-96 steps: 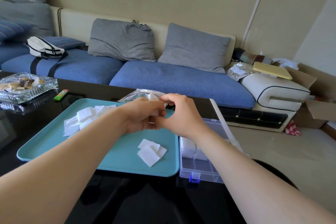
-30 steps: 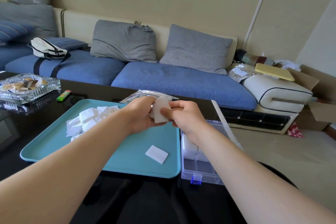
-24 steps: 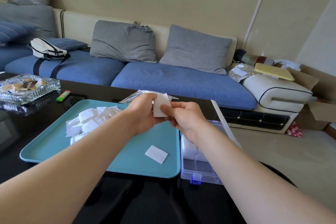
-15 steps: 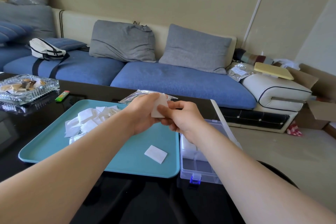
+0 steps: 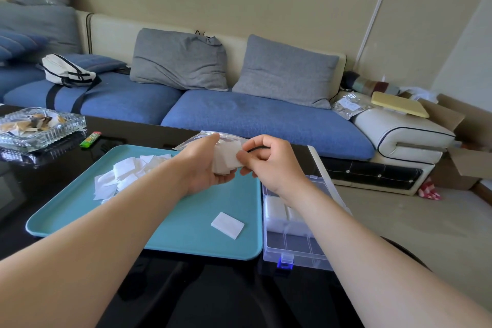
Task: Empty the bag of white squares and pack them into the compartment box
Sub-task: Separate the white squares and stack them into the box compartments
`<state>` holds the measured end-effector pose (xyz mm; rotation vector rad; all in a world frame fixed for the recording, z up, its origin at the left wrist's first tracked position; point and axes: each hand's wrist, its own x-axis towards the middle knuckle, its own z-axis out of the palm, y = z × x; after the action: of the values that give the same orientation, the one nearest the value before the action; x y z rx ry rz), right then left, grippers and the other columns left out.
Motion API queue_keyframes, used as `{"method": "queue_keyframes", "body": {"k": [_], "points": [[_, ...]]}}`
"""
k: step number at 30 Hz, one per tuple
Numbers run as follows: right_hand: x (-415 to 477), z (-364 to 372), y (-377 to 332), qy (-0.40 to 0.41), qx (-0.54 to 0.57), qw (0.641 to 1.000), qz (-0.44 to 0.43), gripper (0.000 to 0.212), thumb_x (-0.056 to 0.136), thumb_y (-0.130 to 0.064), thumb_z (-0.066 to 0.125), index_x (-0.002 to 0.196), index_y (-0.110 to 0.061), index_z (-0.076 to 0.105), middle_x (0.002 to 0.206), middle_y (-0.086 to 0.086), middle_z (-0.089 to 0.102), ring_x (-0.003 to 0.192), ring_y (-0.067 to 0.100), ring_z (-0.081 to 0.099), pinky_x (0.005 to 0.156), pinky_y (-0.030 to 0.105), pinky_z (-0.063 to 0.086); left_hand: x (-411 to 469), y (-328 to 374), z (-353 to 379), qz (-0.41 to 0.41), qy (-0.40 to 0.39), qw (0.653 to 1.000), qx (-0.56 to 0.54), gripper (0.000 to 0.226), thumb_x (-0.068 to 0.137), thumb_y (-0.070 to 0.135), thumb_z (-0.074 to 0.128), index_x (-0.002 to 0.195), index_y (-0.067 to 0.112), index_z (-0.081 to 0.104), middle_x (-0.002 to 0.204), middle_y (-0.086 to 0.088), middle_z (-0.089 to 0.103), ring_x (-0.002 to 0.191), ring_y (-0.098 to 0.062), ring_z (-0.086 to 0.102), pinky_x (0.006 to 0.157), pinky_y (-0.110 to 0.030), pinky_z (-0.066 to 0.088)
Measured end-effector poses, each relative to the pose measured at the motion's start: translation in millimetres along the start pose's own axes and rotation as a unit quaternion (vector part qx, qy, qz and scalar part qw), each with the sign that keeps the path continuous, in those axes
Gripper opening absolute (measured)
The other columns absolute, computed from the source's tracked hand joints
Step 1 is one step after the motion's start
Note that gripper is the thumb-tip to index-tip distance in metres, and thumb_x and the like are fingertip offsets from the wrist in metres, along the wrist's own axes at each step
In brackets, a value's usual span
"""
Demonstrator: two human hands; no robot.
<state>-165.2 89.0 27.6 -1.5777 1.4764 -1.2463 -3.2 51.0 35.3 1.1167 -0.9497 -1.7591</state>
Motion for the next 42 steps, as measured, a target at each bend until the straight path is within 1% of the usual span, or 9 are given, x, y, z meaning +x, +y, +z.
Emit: {"method": "queue_keyframes", "body": {"k": [6, 9, 12, 16, 24, 28, 33, 36, 42], "points": [[3, 5, 4, 0.044, -0.077, 0.996, -0.027, 0.019, 0.083, -0.022, 0.087, 0.094, -0.026, 0.072, 0.069, -0.002, 0.076, 0.071, 0.018, 0.076, 0.073, 0.034, 0.062, -5, 0, 5, -0.004, -0.052, 0.999, -0.005, 0.035, 0.112, 0.024, 0.037, 0.126, 0.002, 0.060, 0.118, -0.018, 0.072, 0.092, -0.030, 0.072, 0.078, -0.045, 0.063], [3, 7, 7, 0.047, -0.138, 0.987, -0.063, 0.022, 0.080, -0.026, 0.088, 0.092, -0.030, 0.071, 0.067, -0.005, 0.073, 0.070, 0.012, 0.071, 0.066, 0.027, 0.057, -2, -2, 4, 0.010, -0.059, 0.997, 0.057, 0.028, 0.106, 0.008, 0.039, 0.118, 0.001, 0.063, 0.115, -0.016, 0.074, 0.098, -0.027, 0.070, 0.098, -0.050, 0.059], [-2, 7, 6, 0.030, -0.185, 0.976, -0.107, 0.043, 0.075, -0.034, 0.089, 0.108, -0.029, 0.062, 0.069, -0.013, 0.061, 0.067, 0.002, 0.058, 0.060, 0.020, 0.046, 0, -4, 0, 0.007, -0.071, 0.991, 0.115, 0.037, 0.101, 0.002, 0.037, 0.127, 0.001, 0.063, 0.128, -0.019, 0.072, 0.102, -0.026, 0.071, 0.092, -0.046, 0.061], [-3, 11, 10, -0.027, -0.308, 0.937, -0.166, 0.088, 0.060, -0.049, 0.091, 0.139, -0.038, 0.054, 0.117, -0.013, 0.055, 0.117, 0.018, 0.053, 0.095, 0.040, 0.049, 1, -7, -1, 0.025, -0.078, 0.982, 0.171, 0.032, 0.097, 0.002, 0.049, 0.124, 0.005, 0.067, 0.112, -0.015, 0.074, 0.096, -0.026, 0.071, 0.083, -0.046, 0.060], [1, 13, 14, 0.018, -0.359, 0.915, -0.185, 0.043, 0.067, -0.057, 0.081, 0.084, -0.022, 0.063, 0.077, -0.005, 0.068, 0.075, 0.027, 0.059, 0.066, 0.042, 0.052, 3, -13, -1, 0.039, -0.115, 0.970, 0.210, 0.008, 0.100, 0.006, 0.062, 0.103, 0.005, 0.070, 0.094, -0.007, 0.073, 0.088, -0.021, 0.072, 0.095, -0.049, 0.060], [-2, 16, 13, -0.023, -0.353, 0.927, -0.124, 0.055, 0.060, -0.067, 0.079, 0.090, -0.026, 0.059, 0.084, -0.008, 0.069, 0.082, 0.024, 0.063, 0.069, 0.041, 0.057, -1, -13, 2, 0.028, -0.095, 0.968, 0.231, 0.048, 0.099, -0.007, 0.046, 0.058, 0.014, 0.062, 0.065, 0.001, 0.062, 0.062, -0.015, 0.064, 0.069, -0.035, 0.057], [-3, 18, 15, -0.093, -0.391, 0.915, 0.008, 0.064, 0.070, -0.052, 0.071, 0.123, -0.017, 0.062, 0.114, 0.001, 0.064, 0.113, 0.026, 0.057, 0.090, 0.045, 0.057, 3, -10, -2, 0.037, 0.030, 0.969, 0.243, 0.032, 0.101, 0.002, 0.035, 0.112, 0.018, 0.060, 0.095, -0.010, 0.057, 0.076, -0.024, 0.054, 0.076, -0.041, 0.054], [-6, 22, 24, -0.154, -0.427, 0.891, 0.028, 0.045, 0.085, -0.031, 0.067, 0.123, -0.007, 0.068, 0.110, 0.010, 0.071, 0.119, 0.032, 0.060, 0.094, 0.046, 0.057, -1, -8, -3, 0.032, 0.037, 0.975, 0.217, 0.028, 0.108, 0.020, 0.035, 0.110, 0.027, 0.062, 0.097, -0.011, 0.056, 0.075, -0.025, 0.055, 0.077, -0.042, 0.054], [-17, 40, 20, -0.269, -0.474, 0.838, 0.040, 0.060, 0.085, -0.038, 0.084, 0.128, -0.003, 0.064, 0.122, 0.015, 0.069, 0.114, 0.032, 0.064, 0.097, 0.048, 0.058, -1, -6, -6, -0.003, 0.019, 0.983, 0.185, 0.030, 0.112, 0.017, 0.034, 0.110, 0.022, 0.064, 0.100, -0.014, 0.052, 0.079, -0.028, 0.053, 0.075, -0.042, 0.054]]}}
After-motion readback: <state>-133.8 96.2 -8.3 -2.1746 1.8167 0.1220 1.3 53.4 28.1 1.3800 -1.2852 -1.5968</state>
